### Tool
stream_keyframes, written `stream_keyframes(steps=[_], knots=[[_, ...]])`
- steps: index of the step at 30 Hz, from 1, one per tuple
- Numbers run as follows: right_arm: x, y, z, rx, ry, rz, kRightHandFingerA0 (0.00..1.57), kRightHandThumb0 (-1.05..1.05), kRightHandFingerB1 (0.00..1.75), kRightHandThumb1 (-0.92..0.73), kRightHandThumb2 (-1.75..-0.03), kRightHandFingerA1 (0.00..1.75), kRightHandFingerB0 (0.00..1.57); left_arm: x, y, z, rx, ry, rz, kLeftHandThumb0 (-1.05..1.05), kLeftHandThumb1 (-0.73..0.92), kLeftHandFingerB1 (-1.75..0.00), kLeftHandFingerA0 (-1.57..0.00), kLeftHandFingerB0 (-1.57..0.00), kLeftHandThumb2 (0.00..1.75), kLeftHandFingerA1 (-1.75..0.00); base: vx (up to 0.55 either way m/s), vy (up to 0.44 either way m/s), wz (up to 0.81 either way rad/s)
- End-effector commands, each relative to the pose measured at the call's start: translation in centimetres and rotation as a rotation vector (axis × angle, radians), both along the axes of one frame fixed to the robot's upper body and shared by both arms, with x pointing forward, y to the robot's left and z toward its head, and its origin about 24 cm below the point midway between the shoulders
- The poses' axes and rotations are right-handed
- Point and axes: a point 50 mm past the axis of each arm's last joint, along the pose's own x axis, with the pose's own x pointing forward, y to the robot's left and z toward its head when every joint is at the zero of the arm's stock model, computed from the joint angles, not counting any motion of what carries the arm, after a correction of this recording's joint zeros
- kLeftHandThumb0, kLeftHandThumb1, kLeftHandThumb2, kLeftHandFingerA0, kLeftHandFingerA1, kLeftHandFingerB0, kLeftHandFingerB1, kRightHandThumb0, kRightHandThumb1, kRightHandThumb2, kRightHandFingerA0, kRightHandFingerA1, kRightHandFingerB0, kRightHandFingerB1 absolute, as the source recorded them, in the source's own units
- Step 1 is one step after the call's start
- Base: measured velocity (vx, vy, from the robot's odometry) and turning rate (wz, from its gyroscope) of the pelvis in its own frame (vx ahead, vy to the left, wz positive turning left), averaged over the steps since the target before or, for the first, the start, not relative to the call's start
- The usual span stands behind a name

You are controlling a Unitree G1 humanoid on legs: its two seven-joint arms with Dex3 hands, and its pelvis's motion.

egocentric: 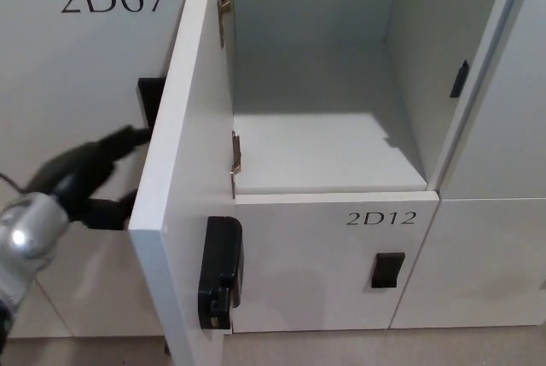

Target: The robot uses its left hand to push the door of an open cabinet towards the right and closes it

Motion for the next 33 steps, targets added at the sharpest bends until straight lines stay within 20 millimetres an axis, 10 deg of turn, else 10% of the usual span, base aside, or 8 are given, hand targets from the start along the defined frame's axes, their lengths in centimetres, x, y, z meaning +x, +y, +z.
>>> stream_keyframes(steps=[1,9,11,16,19,20,23,33], knots=[[0.3,-0.5,0.3,-0.02,-0.012,0.004,0.25,-0.64,0.28,-0.91,-0.67,0.32,0.18,0.5,-1.1,0.1,0.083,0.0,-0.019,-0.76,0.92,-0.25,-0.09,-0.08,0.79,-0.27,0.0,0.0,0.0],[0.5,-0.6,0.4,-0.051,-0.017,-0.003,0.25,-0.65,0.29,-0.91,-0.67,0.32,0.2,0.7,-9.1,-0.2,0.129,-0.027,-0.25,-0.78,0.92,-0.25,-0.08,-0.08,0.79,-0.26,0.0,0.0,0.0],[0.5,-0.6,0.4,-0.05,-0.017,0.001,0.25,-0.66,0.28,-0.92,-0.69,0.32,0.19,0.6,-13.6,1.6,0.187,-0.083,-0.391,-0.8,0.85,-0.29,-0.08,-0.1,1.17,-0.31,0.0,0.0,0.0],[0.5,-0.5,0.4,-0.057,-0.033,-0.014,0.28,-0.64,0.29,-0.89,-0.67,0.33,0.21,0.0,-23.6,7.6,0.251,-0.26,-0.638,-0.83,0.87,-0.22,-0.06,-0.06,1.23,-0.22,0.0,0.0,0.01],[0.5,-0.4,0.4,-0.058,-0.034,-0.016,0.28,-0.64,0.29,-0.89,-0.67,0.33,0.21,-0.1,-24.0,7.9,0.254,-0.264,-0.643,-0.83,0.87,-0.22,-0.06,-0.06,1.23,-0.22,0.0,0.0,0.0],[1.1,0.3,0.4,-0.036,-0.038,-0.016,0.27,-0.65,0.29,-0.9,-0.68,0.33,0.19,-2.6,-30.0,12.7,0.191,-0.403,-0.822,-0.85,0.86,-0.23,-0.08,-0.08,1.21,-0.23,0.0,0.0,0.0],[2.0,1.2,0.4,-0.032,-0.034,0.001,0.24,-0.67,0.28,-0.92,-0.69,0.32,0.19,-10.0,-36.9,17.8,0.026,-0.621,-1.148,-0.86,0.92,-0.29,-0.15,-0.13,0.8,-0.31,0.0,0.0,0.0],[1.8,0.7,0.8,-0.027,-0.073,0.054,0.31,-0.67,0.46,-0.78,-1.07,0.49,0.26,-14.4,-37.5,14.6,0.024,-0.572,-1.308,-0.69,0.92,-0.04,0.0,0.0,1.02,0.0,0.0,0.0,-0.01]])
